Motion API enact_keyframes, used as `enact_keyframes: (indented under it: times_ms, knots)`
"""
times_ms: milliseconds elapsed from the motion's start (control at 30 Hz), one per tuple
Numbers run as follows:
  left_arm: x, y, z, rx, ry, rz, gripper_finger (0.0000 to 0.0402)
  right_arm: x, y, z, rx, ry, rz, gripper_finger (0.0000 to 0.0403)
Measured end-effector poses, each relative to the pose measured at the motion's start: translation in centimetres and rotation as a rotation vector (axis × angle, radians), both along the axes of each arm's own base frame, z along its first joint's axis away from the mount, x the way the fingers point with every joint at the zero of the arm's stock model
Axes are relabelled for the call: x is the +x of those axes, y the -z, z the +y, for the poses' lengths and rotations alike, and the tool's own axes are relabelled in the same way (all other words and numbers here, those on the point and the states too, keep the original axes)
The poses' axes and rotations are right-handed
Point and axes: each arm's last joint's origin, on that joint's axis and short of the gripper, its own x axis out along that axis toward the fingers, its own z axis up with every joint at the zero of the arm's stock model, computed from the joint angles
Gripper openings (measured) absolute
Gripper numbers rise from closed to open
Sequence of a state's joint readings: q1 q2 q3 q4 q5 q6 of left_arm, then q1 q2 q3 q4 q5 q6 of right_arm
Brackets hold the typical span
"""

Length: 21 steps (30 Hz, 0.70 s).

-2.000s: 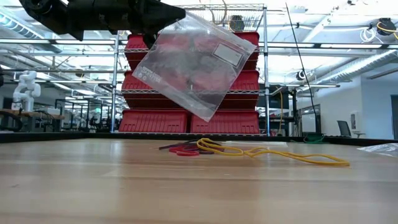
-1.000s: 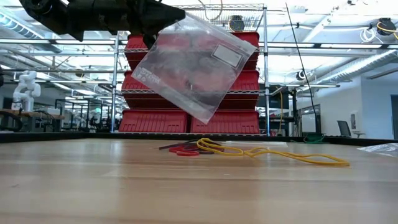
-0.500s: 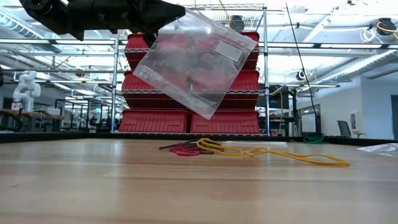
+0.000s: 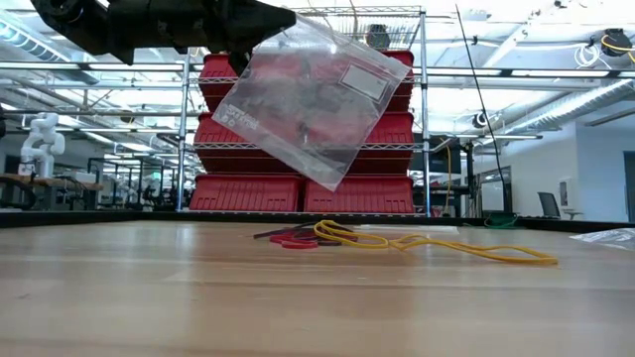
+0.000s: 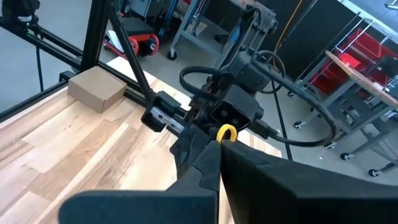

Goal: Sort rubber bands
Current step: Put the yellow rubber band into the top left transparent zip bag

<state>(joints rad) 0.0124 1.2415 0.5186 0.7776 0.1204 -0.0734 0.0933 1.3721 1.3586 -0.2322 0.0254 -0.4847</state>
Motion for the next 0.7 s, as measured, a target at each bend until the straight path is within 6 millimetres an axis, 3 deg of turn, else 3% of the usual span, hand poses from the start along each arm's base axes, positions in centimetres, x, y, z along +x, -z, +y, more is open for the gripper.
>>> enact_keyframes:
  times_ms: [700]
  knots:
    - [0.0,-0.01,0.01,-0.001,-0.001,-0.001,0.0,-0.5,-0.58,0.74,0.02,-0.022,-0.027,0.0]
